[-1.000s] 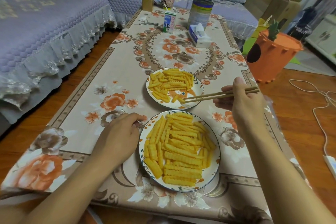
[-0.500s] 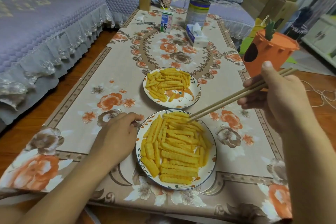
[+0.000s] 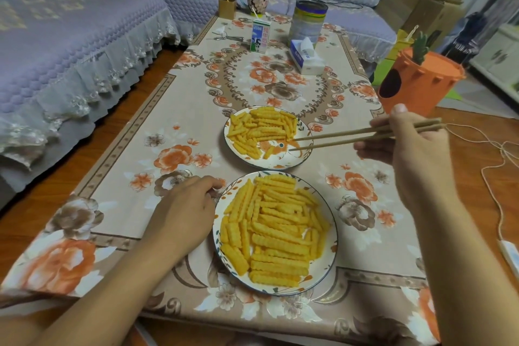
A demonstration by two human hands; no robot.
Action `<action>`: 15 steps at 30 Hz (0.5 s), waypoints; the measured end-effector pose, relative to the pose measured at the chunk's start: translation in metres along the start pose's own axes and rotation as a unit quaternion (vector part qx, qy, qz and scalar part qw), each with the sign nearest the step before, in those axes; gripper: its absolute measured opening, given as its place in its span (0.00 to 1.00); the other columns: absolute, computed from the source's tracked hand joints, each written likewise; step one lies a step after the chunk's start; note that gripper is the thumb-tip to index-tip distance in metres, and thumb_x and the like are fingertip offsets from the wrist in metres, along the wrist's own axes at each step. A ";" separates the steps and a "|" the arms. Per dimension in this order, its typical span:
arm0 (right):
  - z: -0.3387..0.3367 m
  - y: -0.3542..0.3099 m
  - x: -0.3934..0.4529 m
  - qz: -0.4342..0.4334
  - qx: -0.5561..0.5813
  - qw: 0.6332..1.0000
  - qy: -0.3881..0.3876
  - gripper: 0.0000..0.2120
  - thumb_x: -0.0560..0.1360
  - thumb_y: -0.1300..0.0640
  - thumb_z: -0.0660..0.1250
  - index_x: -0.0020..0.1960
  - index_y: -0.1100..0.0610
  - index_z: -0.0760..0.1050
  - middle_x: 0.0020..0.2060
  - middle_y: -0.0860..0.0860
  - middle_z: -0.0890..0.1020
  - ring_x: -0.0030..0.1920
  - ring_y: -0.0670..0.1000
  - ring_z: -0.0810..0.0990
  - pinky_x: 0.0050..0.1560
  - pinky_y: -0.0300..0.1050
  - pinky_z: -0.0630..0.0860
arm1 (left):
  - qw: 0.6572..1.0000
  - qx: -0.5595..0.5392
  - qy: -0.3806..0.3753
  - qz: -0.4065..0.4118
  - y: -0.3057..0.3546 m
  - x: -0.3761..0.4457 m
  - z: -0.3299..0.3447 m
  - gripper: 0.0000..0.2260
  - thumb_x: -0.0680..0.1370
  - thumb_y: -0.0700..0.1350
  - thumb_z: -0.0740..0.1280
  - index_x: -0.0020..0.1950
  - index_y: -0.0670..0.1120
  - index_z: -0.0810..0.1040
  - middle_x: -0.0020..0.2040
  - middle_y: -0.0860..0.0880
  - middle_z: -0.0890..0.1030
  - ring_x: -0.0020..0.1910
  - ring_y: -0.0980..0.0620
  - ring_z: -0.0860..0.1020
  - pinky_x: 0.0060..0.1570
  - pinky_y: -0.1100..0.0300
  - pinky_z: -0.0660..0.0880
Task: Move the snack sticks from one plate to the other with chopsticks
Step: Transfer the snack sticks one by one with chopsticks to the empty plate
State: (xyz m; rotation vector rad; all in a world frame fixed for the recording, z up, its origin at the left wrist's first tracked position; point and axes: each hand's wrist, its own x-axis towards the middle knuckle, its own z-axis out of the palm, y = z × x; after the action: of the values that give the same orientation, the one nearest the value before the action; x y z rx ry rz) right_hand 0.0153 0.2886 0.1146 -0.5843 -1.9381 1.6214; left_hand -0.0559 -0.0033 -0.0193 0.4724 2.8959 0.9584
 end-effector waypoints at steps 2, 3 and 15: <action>0.012 0.013 -0.001 0.002 0.007 1.000 -0.018 0.19 0.86 0.51 0.59 0.48 0.64 0.80 0.43 0.68 0.83 0.39 0.63 0.86 0.44 0.54 0.86 | 1.000 -0.002 0.000 0.001 0.000 0.000 0.000 0.17 0.81 0.41 0.59 0.65 0.55 0.78 0.61 0.54 0.80 0.60 0.50 0.76 0.53 0.55 0.74; 0.018 0.018 -0.002 0.004 0.008 1.000 -0.025 0.19 0.86 0.51 0.59 0.48 0.65 0.80 0.42 0.67 0.84 0.39 0.63 0.87 0.43 0.54 0.86 | 1.000 -0.005 0.001 0.000 0.000 0.000 0.000 0.17 0.81 0.41 0.59 0.65 0.55 0.78 0.61 0.54 0.80 0.60 0.50 0.76 0.54 0.54 0.74; 0.071 0.056 -0.029 -0.127 -0.057 0.990 0.014 0.15 0.83 0.46 0.65 0.40 0.50 0.79 0.33 0.52 0.85 0.36 0.51 0.87 0.42 0.62 0.84 | 1.000 -0.011 -0.002 0.001 0.001 -0.001 -0.002 0.18 0.82 0.41 0.58 0.66 0.55 0.78 0.62 0.54 0.80 0.61 0.50 0.76 0.56 0.52 0.76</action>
State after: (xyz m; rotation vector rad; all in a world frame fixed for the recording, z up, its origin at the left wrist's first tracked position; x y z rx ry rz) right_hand -0.0097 0.2273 0.0461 -0.3838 -2.0032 1.3453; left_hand -0.0553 -0.0040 -0.0175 0.4761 2.8783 0.9861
